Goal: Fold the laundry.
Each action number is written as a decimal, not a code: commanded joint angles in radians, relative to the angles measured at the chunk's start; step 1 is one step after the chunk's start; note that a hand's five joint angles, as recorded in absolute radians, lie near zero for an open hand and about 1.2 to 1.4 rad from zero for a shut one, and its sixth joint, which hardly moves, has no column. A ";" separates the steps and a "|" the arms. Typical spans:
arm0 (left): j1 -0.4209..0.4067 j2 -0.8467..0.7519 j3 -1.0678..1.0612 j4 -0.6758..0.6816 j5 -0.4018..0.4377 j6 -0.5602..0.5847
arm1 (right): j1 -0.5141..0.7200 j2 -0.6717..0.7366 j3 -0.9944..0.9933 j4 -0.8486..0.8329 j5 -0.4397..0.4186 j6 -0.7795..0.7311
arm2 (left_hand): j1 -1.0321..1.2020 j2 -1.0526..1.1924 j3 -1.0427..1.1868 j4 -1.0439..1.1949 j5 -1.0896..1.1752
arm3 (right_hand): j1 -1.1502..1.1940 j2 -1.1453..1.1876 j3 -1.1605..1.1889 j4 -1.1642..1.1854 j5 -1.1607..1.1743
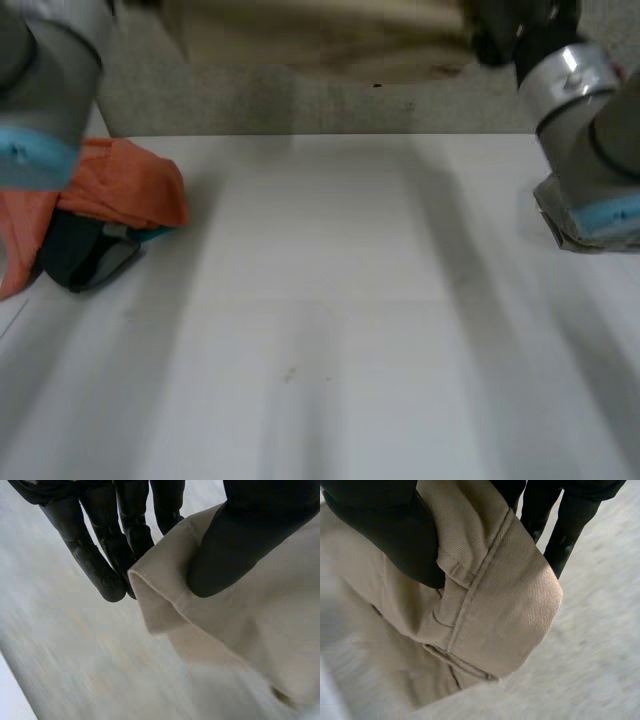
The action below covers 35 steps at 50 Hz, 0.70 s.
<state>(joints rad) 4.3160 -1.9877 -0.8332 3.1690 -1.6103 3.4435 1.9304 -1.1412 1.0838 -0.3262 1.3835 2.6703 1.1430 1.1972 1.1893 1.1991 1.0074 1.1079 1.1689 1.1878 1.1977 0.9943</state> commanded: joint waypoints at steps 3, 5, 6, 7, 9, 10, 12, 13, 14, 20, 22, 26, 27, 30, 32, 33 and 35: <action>-0.033 -0.098 -0.423 0.089 0.023 -0.020 | -0.005 0.153 0.212 0.142 -0.098 -0.096 | 0.253 0.199 0.207 0.197 0.214 | 0.288 0.227 0.208 0.199 0.227; -0.042 -0.170 -0.460 0.153 0.021 0.011 | 0.001 0.231 0.217 0.176 -0.084 -0.139 | 0.253 0.199 0.207 0.197 0.214 | 0.288 0.227 0.208 0.199 0.227; -0.044 -0.221 -0.463 0.178 0.015 0.040 | 0.001 0.276 0.211 0.209 -0.064 -0.164 | 0.253 0.199 0.207 0.197 0.214 | 0.288 0.227 0.208 0.199 0.227; -0.044 -0.241 -0.463 0.181 0.007 0.060 | 0.001 0.293 0.205 0.231 -0.054 -0.177 | 0.253 0.199 0.207 0.197 0.214 | 0.288 0.227 0.208 0.199 0.227; -0.045 -0.275 -0.452 0.168 -0.023 0.106 | -0.002 0.337 0.177 0.283 -0.020 -0.199 | 0.253 0.199 0.207 0.197 0.214 | 0.288 0.227 0.208 0.199 0.227; -0.047 -0.272 -0.449 0.161 -0.033 0.115 | -0.002 0.345 0.167 0.297 -0.011 -0.201 | 0.253 0.199 0.207 0.197 0.214 | 0.288 0.227 0.208 0.198 0.227; -0.050 -0.258 -0.442 0.146 -0.051 0.132 | -0.005 0.345 0.151 0.312 0.003 -0.193 | 0.108 0.054 0.062 0.052 0.069 | 0.051 -0.010 -0.029 -0.039 -0.010; -0.053 -0.237 -0.439 0.131 -0.059 0.134 | -0.002 0.325 0.145 0.315 0.006 -0.176 | -0.175 -0.229 -0.221 -0.231 -0.214 | -0.208 -0.269 -0.288 -0.298 -0.269; -0.056 -0.223 -0.438 0.122 -0.060 0.132 | -0.002 0.313 0.146 0.316 0.006 -0.167 | -0.405 -0.459 -0.451 -0.461 -0.444 | -0.307 -0.368 -0.387 -0.397 -0.368; -0.076 -0.112 -0.457 0.091 -0.051 0.117 | -0.010 0.170 0.200 0.320 0.005 -0.087 | -0.882 -0.937 -0.929 -0.939 -0.921 | -0.821 -0.882 -0.901 -0.911 -0.882; -0.082 -0.068 -0.484 0.068 -0.053 0.112 | -0.021 0.117 0.226 0.328 0.005 -0.070 | -0.906 -0.960 -0.952 -0.962 -0.945 | -0.880 -0.941 -0.960 -0.970 -0.941; -0.085 0.009 -0.552 0.022 -0.053 0.114 | -0.034 0.034 0.275 0.371 -0.001 -0.076 | -0.880 -0.934 -0.926 -0.936 -0.919 | -0.880 -0.942 -0.960 -0.970 -0.941; -0.085 0.023 -0.567 0.010 -0.053 0.115 | -0.037 0.017 0.284 0.384 -0.003 -0.081 | -0.859 -0.913 -0.906 -0.915 -0.898 | -0.869 -0.930 -0.949 -0.959 -0.930; -0.093 0.066 -0.629 -0.049 -0.051 0.114 | -0.053 -0.046 0.326 0.453 -0.011 -0.113 | -0.730 -0.784 -0.777 -0.786 -0.769 | -0.696 -0.757 -0.776 -0.786 -0.757; -0.102 0.084 -0.662 -0.098 -0.046 0.109 | -0.067 -0.081 0.364 0.490 -0.021 -0.153 | -0.593 -0.647 -0.639 -0.649 -0.632 | -0.570 -0.631 -0.650 -0.660 -0.631; -0.104 0.089 -0.672 -0.115 -0.045 0.108 | -0.068 -0.092 0.375 0.496 -0.026 -0.164 | -0.560 -0.614 -0.606 -0.616 -0.599 | -0.523 -0.584 -0.603 -0.613 -0.584; -0.111 0.090 -0.684 -0.150 -0.042 0.106 | -0.073 -0.103 0.398 0.509 -0.043 -0.193 | -0.481 -0.535 -0.527 -0.537 -0.520 | -0.414 -0.475 -0.494 -0.504 -0.475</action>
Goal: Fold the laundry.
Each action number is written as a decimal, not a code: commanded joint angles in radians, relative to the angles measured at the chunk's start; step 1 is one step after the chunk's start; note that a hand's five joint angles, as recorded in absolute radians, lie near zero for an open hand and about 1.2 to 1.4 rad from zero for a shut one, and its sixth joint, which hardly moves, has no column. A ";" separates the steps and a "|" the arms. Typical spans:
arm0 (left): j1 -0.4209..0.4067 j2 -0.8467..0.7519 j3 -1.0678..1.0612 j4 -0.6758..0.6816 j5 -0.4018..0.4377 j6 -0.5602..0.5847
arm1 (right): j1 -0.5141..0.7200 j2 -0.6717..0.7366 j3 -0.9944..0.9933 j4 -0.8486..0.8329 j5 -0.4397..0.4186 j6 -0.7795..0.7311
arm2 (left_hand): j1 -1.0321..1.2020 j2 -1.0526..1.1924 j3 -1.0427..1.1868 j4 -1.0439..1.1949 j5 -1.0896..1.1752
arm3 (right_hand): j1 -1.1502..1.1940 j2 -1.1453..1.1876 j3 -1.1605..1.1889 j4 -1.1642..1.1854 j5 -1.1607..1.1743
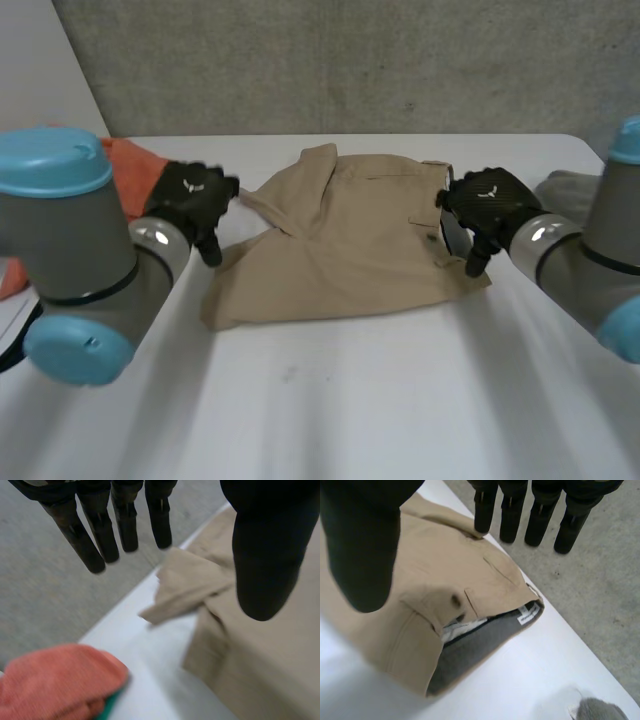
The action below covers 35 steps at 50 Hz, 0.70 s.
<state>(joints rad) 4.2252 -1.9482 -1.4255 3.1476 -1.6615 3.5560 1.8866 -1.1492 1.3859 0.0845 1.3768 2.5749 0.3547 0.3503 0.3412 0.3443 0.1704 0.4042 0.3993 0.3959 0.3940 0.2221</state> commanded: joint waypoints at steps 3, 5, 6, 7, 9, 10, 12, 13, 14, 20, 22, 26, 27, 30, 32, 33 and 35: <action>-0.031 0.038 -0.098 -0.193 0.028 -0.019 | -0.034 -0.092 0.142 0.104 -0.082 -0.159 | 0.493 0.497 0.506 0.503 0.502 | 0.390 0.395 0.398 0.400 0.397; -0.034 0.014 -0.090 -0.225 0.046 -0.031 | -0.035 -0.072 0.169 0.103 -0.116 -0.202 | 0.516 0.521 0.530 0.527 0.526 | 0.399 0.404 0.407 0.409 0.406; -0.034 0.002 -0.087 -0.234 0.052 -0.034 | -0.035 -0.061 0.174 0.103 -0.123 -0.215 | 0.516 0.521 0.530 0.527 0.526 | 0.399 0.404 0.407 0.409 0.406; -0.033 -0.011 -0.081 -0.241 0.058 -0.039 | -0.037 -0.049 0.180 0.101 -0.131 -0.231 | 0.516 0.521 0.530 0.527 0.526 | 0.402 0.406 0.410 0.412 0.409; -0.027 -0.052 -0.059 -0.259 0.077 -0.048 | -0.040 -0.006 0.182 0.093 -0.147 -0.260 | 0.516 0.521 0.530 0.527 0.526 | 0.437 0.441 0.445 0.447 0.444; -0.024 -0.064 -0.050 -0.264 0.081 -0.051 | -0.040 0.006 0.180 0.090 -0.150 -0.266 | 0.516 0.521 0.530 0.527 0.526 | 0.451 0.456 0.460 0.462 0.459; -0.019 -0.096 -0.035 -0.285 0.092 -0.060 | -0.043 0.041 0.176 0.080 -0.151 -0.272 | 0.490 0.495 0.504 0.501 0.500 | 0.460 0.465 0.469 0.471 0.468; -0.017 -0.104 -0.030 -0.294 0.097 -0.062 | -0.043 0.052 0.173 0.075 -0.154 -0.272 | 0.464 0.468 0.477 0.474 0.474 | 0.460 0.465 0.469 0.471 0.468; -0.017 -0.110 -0.026 -0.299 0.100 -0.065 | -0.044 0.061 0.171 0.069 -0.154 -0.272 | 0.432 0.436 0.445 0.442 0.441 | 0.460 0.465 0.469 0.471 0.468; -0.007 -0.159 0.029 -0.282 0.095 -0.066 | -0.046 0.147 0.111 -0.011 -0.157 -0.272 | 0.203 0.207 0.216 0.213 0.212 | 0.364 0.369 0.372 0.374 0.371; -0.005 -0.179 0.052 -0.270 0.085 -0.063 | -0.046 0.167 0.091 -0.043 -0.157 -0.268 | 0.147 0.151 0.160 0.157 0.156 | 0.308 0.313 0.316 0.318 0.315; -0.001 -0.224 0.115 -0.244 0.045 -0.062 | -0.043 0.197 0.055 -0.127 -0.151 -0.237 | 0.067 0.072 0.081 0.078 0.077 | 0.196 0.201 0.204 0.206 0.204; -0.001 -0.241 0.144 -0.230 0.023 -0.062 | -0.043 0.200 0.048 -0.141 -0.150 -0.229 | 0.029 0.034 0.043 0.040 0.039 | 0.196 0.201 0.204 0.206 0.204; -0.001 -0.270 0.189 -0.201 -0.007 -0.062 | -0.038 0.210 0.022 -0.183 -0.147 -0.210 | 0.023 0.028 0.037 0.034 0.033 | 0.196 0.201 0.204 0.206 0.204; -0.001 -0.305 0.238 -0.176 -0.026 -0.060 | -0.034 0.223 0.005 -0.210 -0.145 -0.200 | 0.023 0.028 0.037 0.034 0.033 | 0.193 0.198 0.201 0.203 0.201; -0.002 -0.319 0.256 -0.172 -0.030 -0.057 | -0.034 0.227 -0.001 -0.216 -0.145 -0.199 | 0.023 0.028 0.037 0.034 0.033 | 0.196 0.201 0.204 0.206 0.204; -0.005 -0.366 0.316 -0.167 -0.043 -0.048 | -0.034 0.252 -0.025 -0.236 -0.145 -0.205 | 0.046 0.051 0.060 0.057 0.056 | 0.196 0.201 0.204 0.206 0.204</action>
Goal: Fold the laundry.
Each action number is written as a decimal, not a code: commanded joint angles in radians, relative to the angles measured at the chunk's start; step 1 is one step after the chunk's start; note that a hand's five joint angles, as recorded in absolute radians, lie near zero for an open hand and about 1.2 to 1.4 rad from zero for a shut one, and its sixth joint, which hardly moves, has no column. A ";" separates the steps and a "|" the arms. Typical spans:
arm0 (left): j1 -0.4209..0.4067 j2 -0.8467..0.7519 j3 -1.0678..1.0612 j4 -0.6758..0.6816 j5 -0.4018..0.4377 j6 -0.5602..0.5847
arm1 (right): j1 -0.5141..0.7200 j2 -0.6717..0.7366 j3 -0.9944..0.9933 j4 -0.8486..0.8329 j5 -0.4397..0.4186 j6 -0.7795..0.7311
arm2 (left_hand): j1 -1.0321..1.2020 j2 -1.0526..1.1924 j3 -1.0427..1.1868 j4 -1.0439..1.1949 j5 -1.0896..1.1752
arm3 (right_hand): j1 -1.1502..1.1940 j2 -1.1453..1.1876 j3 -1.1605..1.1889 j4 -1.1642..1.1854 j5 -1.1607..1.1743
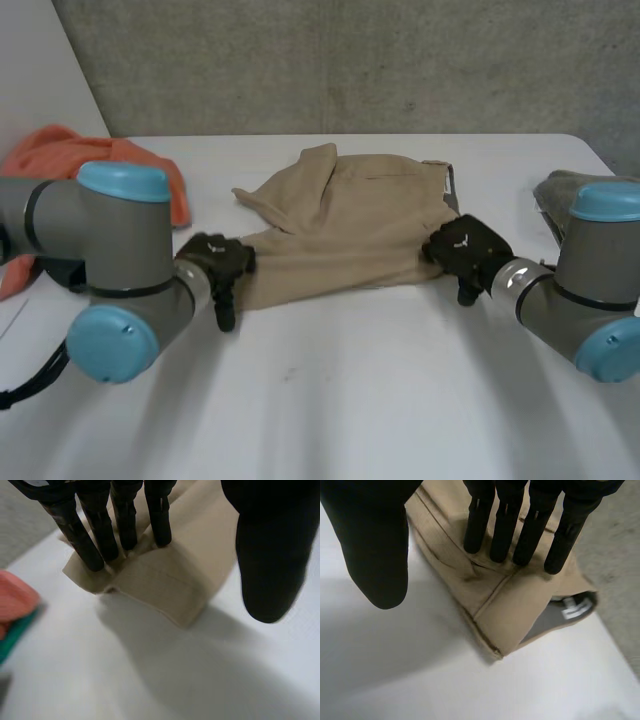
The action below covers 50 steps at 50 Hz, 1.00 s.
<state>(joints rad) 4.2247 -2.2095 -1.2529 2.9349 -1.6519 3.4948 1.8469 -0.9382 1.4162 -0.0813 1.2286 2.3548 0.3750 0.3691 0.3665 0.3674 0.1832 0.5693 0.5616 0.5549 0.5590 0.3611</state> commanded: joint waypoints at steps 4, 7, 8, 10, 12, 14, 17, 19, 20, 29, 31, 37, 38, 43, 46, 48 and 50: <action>-0.008 -0.174 0.239 0.017 -0.060 0.032 | 0.009 0.097 -0.114 -0.078 0.008 0.014 | 0.070 0.076 0.079 0.078 0.087 | 0.040 0.047 0.054 0.050 0.073; -0.014 -0.209 0.288 0.001 -0.063 0.038 | 0.009 0.128 -0.144 -0.084 0.011 0.012 | 0.132 0.138 0.140 0.139 0.149 | 0.060 0.068 0.075 0.070 0.094; -0.019 -0.229 0.315 -0.005 -0.063 0.041 | 0.009 0.145 -0.161 -0.087 0.014 0.012 | 0.187 0.193 0.196 0.195 0.205 | 0.086 0.094 0.101 0.097 0.120; -0.023 -0.245 0.342 -0.005 -0.065 0.044 | 0.012 0.160 -0.177 -0.098 0.014 0.012 | 0.243 0.249 0.252 0.251 0.261 | 0.107 0.115 0.122 0.117 0.141; -0.025 -0.263 0.369 0.000 -0.066 0.053 | 0.015 0.182 -0.197 -0.121 0.014 0.012 | 0.337 0.343 0.345 0.345 0.354 | 0.166 0.173 0.180 0.176 0.199; -0.026 -0.275 0.385 0.004 -0.068 0.062 | 0.018 0.193 -0.206 -0.141 0.014 0.012 | 0.411 0.416 0.419 0.418 0.428 | 0.221 0.229 0.236 0.232 0.255; -0.025 -0.300 0.401 0.023 -0.066 0.090 | 0.021 0.216 -0.221 -0.195 0.015 0.011 | 0.581 0.586 0.589 0.588 0.598 | 0.333 0.341 0.347 0.343 0.367; -0.022 -0.309 0.406 0.044 -0.066 0.118 | 0.023 0.229 -0.232 -0.218 0.020 0.011 | 0.969 0.975 0.977 0.976 0.986 | 0.482 0.490 0.497 0.492 0.516; -0.022 -0.309 0.406 0.052 -0.068 0.125 | 0.025 0.236 -0.241 -0.235 0.028 0.011 | 1.021 1.027 1.029 1.028 1.038 | 0.750 0.758 0.765 0.761 0.784; -0.032 -0.080 0.314 0.009 -0.089 0.101 | 0.031 0.119 -0.218 -0.080 0.060 0.018 | 1.021 1.027 1.030 1.029 1.039 | 0.827 0.835 0.841 0.837 0.861; -0.032 0.037 0.296 -0.013 -0.088 0.075 | 0.031 0.029 -0.217 0.025 0.058 0.024 | 1.021 1.027 1.030 1.029 1.039 | 0.827 0.835 0.841 0.837 0.861; -0.035 0.281 0.308 -0.065 -0.065 0.050 | 0.031 -0.190 -0.270 0.201 0.063 0.089 | 1.021 1.027 1.030 1.029 1.039 | 0.827 0.835 0.841 0.837 0.861; -0.037 0.307 0.314 -0.071 -0.057 0.050 | 0.029 -0.218 -0.281 0.212 0.063 0.104 | 1.021 1.027 1.030 1.029 1.039 | 0.827 0.835 0.841 0.837 0.861; -0.035 0.395 0.332 -0.167 -0.013 0.053 | -0.008 -0.317 -0.336 0.309 0.068 0.169 | 1.021 1.027 1.030 1.029 1.039 | 0.827 0.835 0.841 0.837 0.861; -0.031 0.373 0.329 -0.253 -0.009 0.049 | -0.005 -0.298 -0.352 0.407 0.066 0.156 | 1.021 1.027 1.030 1.029 1.039 | 0.827 0.835 0.841 0.837 0.861; -0.026 0.350 0.326 -0.287 -0.009 0.053 | -0.003 -0.272 -0.355 0.460 0.066 0.137 | 1.021 1.027 1.030 1.029 1.039 | 0.827 0.835 0.841 0.837 0.861; -0.019 0.300 0.322 -0.315 -0.009 0.053 | 0.000 -0.229 -0.350 0.523 0.069 0.101 | 1.021 1.027 1.030 1.029 1.039 | 0.827 0.835 0.841 0.837 0.861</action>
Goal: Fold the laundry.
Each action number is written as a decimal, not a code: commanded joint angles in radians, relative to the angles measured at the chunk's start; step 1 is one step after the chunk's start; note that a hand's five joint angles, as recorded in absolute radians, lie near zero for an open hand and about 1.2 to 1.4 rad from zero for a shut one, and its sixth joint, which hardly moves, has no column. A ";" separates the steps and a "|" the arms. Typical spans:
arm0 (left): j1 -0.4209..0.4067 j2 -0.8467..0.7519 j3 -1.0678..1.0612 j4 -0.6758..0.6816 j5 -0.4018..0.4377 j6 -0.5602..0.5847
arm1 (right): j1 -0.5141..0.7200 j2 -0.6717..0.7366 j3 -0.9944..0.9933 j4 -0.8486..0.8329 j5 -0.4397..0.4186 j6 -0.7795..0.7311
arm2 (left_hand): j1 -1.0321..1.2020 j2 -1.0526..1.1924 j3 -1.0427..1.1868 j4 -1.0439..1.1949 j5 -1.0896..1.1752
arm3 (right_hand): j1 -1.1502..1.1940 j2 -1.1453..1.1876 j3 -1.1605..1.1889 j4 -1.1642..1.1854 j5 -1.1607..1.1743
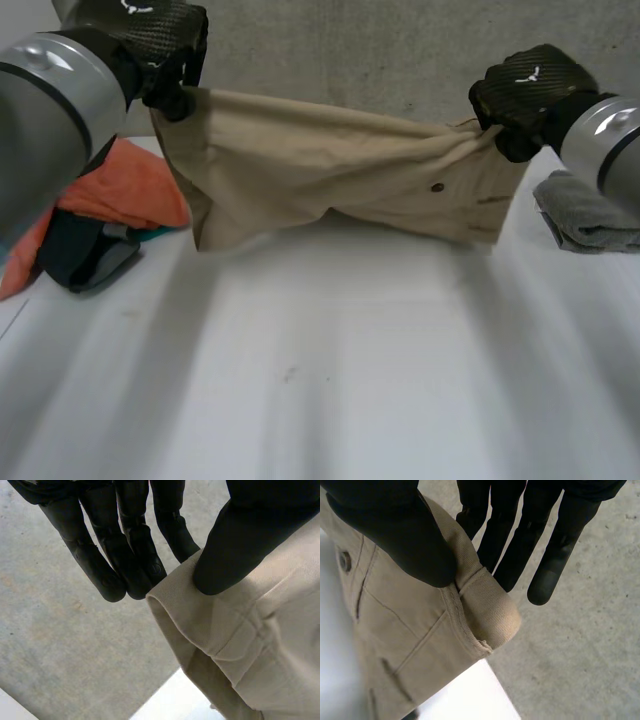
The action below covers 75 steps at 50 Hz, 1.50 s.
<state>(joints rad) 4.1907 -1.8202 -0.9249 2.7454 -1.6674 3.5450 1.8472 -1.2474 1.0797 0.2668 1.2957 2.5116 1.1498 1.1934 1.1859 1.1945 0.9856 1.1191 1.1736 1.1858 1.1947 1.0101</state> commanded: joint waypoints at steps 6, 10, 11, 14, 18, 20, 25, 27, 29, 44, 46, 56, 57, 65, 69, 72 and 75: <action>0.022 -0.254 0.017 -0.128 -0.003 0.011 | 0.007 0.192 -0.023 0.209 0.010 -0.094 | 0.246 0.203 0.210 0.202 0.236 | 0.277 0.223 0.210 0.202 0.212; 0.023 -0.388 0.106 -0.102 -0.009 0.049 | 0.017 0.295 -0.090 0.138 0.045 -0.063 | 0.246 0.203 0.210 0.202 0.236 | 0.277 0.223 0.210 0.202 0.212; 0.029 -0.430 0.162 -0.083 -0.006 0.066 | 0.018 0.334 -0.131 0.096 0.068 -0.048 | 0.246 0.203 0.210 0.202 0.236 | 0.277 0.223 0.210 0.202 0.212; 0.040 -0.467 0.277 -0.021 -0.003 0.080 | 0.032 0.381 -0.202 0.020 0.097 -0.031 | 0.246 0.203 0.210 0.202 0.236 | 0.277 0.223 0.210 0.202 0.212; 0.066 -0.444 0.455 0.153 0.044 0.066 | 0.053 0.390 -0.326 -0.174 0.135 0.004 | 0.246 0.203 0.210 0.202 0.236 | 0.277 0.223 0.210 0.202 0.212; 0.081 -0.403 0.521 0.323 0.087 0.043 | 0.061 0.364 -0.363 -0.338 0.155 0.042 | 0.246 0.203 0.210 0.202 0.236 | 0.277 0.223 0.210 0.202 0.212; 0.097 -0.331 0.537 0.568 0.081 -0.014 | 0.055 0.250 -0.339 -0.700 0.162 0.105 | 0.246 0.203 0.210 0.202 0.236 | 0.277 0.223 0.210 0.202 0.212; 0.104 -0.315 0.526 0.589 0.066 -0.026 | 0.053 0.233 -0.316 -0.811 0.143 0.118 | 0.246 0.203 0.210 0.202 0.236 | 0.277 0.223 0.210 0.202 0.212; 0.112 -0.311 0.512 0.576 0.055 -0.026 | 0.053 0.230 -0.310 -0.818 0.123 0.118 | 0.246 0.203 0.210 0.202 0.236 | 0.277 0.223 0.210 0.202 0.212; 0.126 -0.281 -0.052 0.537 0.041 -0.052 | 0.055 0.337 -0.005 -0.788 -0.068 0.112 | 0.246 0.203 0.210 0.202 0.236 | 0.277 0.223 0.210 0.202 0.212; 0.117 -0.297 -0.113 0.546 0.041 -0.049 | 0.052 0.376 0.026 -0.790 -0.073 0.105 | 0.246 0.203 0.210 0.202 0.236 | 0.277 0.223 0.210 0.202 0.212; 0.060 -0.338 -0.351 0.482 0.034 0.026 | 0.046 0.517 0.126 -0.611 -0.044 -0.077 | 0.246 0.203 0.210 0.202 0.236 | 0.277 0.223 0.210 0.202 0.212; 0.057 -0.326 -0.364 0.464 0.034 0.029 | 0.044 0.508 0.135 -0.583 -0.044 -0.088 | 0.246 0.203 0.210 0.202 0.236 | 0.277 0.223 0.210 0.202 0.212; 0.026 -0.140 -0.488 0.245 0.031 0.049 | 0.040 0.318 0.256 -0.328 -0.042 -0.111 | 0.246 0.203 0.210 0.202 0.236 | 0.277 0.223 0.210 0.202 0.212; 0.009 -0.070 -0.555 0.114 0.037 0.077 | 0.038 0.200 0.316 -0.190 -0.027 -0.132 | 0.246 0.203 0.210 0.202 0.236 | 0.277 0.223 0.210 0.202 0.212; -0.003 -0.027 -0.606 0.010 0.044 0.104 | 0.030 0.126 0.362 -0.036 -0.009 -0.169 | 0.246 0.203 0.210 0.202 0.236 | 0.277 0.223 0.210 0.202 0.212; -0.020 0.002 -0.658 -0.097 0.063 0.137 | 0.018 0.063 0.411 0.133 0.007 -0.224 | 0.246 0.203 0.210 0.202 0.236 | 0.277 0.223 0.210 0.202 0.212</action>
<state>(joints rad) 4.1964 -1.8806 -1.4951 2.8304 -1.6277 3.6308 1.8810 -1.0650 1.4115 0.1376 1.2753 2.3610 1.1498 1.1969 1.1890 1.1984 0.9970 1.1293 1.1736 1.1859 1.1977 1.0178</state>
